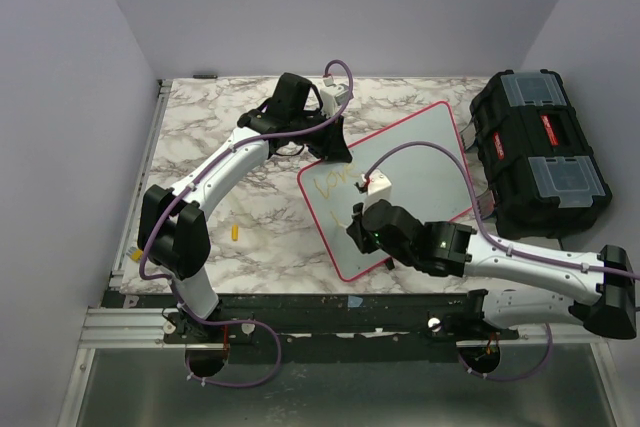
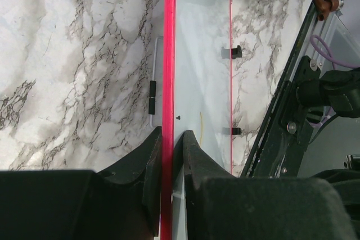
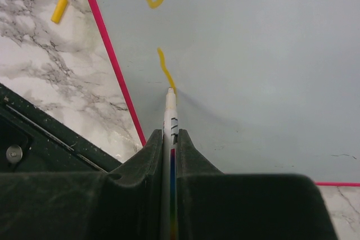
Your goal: Write a sentence on the whiteboard
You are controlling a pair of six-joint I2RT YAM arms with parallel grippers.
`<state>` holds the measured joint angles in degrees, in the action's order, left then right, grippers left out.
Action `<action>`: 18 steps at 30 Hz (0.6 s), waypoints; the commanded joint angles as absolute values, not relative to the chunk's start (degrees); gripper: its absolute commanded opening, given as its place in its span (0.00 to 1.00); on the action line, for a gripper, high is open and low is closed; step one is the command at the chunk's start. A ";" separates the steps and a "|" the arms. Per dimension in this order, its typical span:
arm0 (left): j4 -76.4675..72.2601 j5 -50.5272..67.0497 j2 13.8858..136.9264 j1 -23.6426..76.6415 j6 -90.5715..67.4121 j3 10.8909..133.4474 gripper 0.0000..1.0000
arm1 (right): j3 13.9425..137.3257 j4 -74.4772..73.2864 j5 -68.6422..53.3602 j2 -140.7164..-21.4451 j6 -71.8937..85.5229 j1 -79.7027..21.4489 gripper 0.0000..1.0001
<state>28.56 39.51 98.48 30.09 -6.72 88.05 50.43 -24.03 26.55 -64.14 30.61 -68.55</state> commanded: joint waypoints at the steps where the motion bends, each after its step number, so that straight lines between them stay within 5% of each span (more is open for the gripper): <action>1: 28.30 36.62 98.53 30.67 -2.46 88.02 0.00 | 52.94 -21.33 29.84 -65.57 30.14 -68.47 0.01; 18: 27.85 36.83 98.29 30.67 -2.62 87.73 0.00 | 55.42 -26.80 39.43 -69.02 32.68 -68.44 0.01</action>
<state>28.42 39.48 98.48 30.06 -6.72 88.05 54.06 -23.64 33.04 -68.38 30.72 -68.64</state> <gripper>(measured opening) 0.162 0.118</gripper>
